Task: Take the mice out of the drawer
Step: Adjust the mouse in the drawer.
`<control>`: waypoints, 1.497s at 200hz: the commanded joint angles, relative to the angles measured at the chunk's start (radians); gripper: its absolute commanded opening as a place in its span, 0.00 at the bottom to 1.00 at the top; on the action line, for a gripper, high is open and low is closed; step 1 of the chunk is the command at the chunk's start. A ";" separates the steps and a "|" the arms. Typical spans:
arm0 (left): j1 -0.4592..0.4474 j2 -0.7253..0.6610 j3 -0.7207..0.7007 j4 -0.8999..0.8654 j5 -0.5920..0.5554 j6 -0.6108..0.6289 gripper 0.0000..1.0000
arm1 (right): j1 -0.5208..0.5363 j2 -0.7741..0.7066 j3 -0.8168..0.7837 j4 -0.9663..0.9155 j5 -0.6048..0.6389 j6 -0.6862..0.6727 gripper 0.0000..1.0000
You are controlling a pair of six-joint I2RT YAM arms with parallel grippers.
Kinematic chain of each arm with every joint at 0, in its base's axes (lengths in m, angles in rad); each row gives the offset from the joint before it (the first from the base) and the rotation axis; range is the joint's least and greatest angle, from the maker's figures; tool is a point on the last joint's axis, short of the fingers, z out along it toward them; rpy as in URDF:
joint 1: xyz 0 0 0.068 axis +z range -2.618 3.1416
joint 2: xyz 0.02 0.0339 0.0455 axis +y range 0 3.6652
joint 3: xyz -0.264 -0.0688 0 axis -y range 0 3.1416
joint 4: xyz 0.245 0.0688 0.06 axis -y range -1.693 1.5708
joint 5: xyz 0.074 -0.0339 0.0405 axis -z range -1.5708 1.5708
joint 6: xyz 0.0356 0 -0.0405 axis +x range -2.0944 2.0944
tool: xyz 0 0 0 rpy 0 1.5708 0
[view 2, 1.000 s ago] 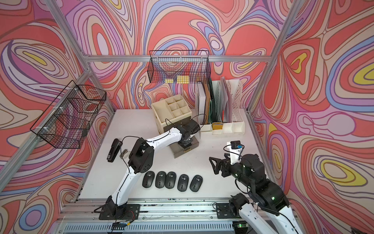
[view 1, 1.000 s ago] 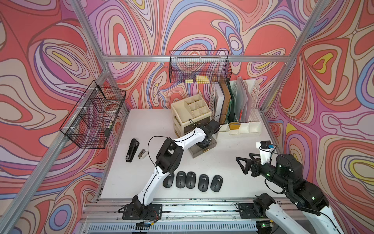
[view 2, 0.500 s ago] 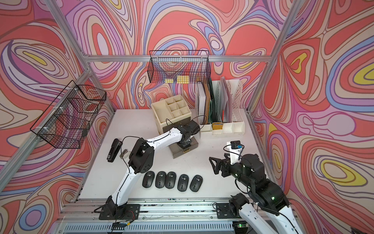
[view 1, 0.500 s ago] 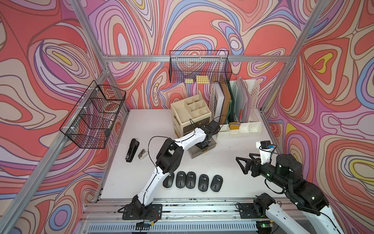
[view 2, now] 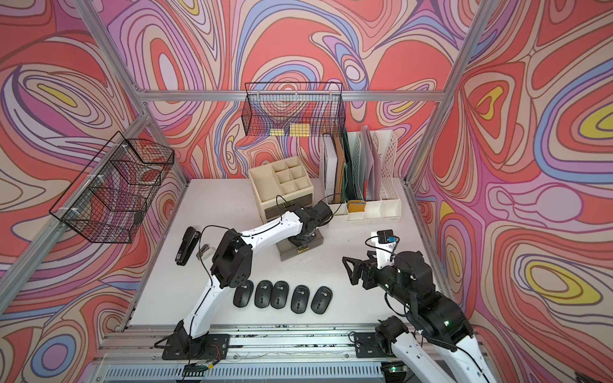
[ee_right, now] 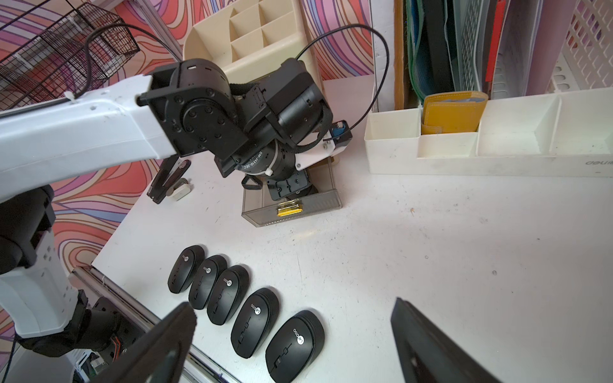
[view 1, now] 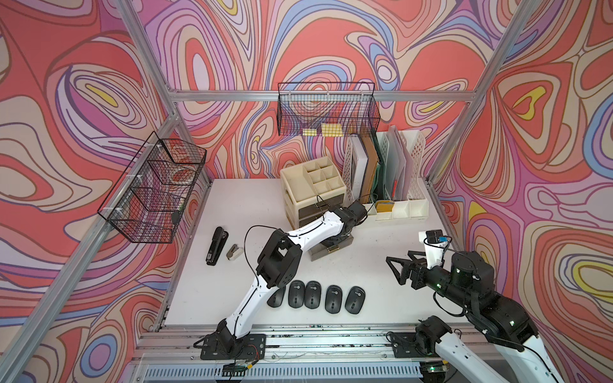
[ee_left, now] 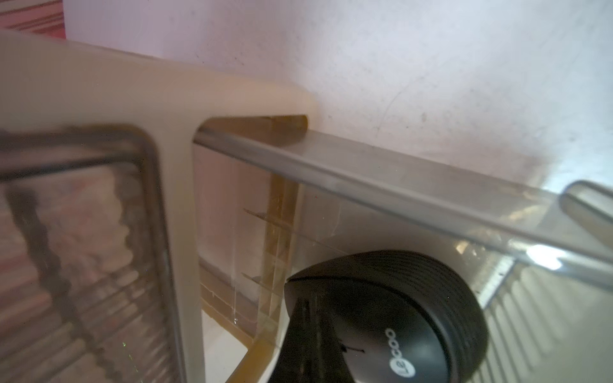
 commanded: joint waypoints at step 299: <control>0.020 -0.172 -0.024 -0.032 0.226 0.009 0.01 | -0.001 -0.016 -0.010 0.005 0.003 0.000 0.97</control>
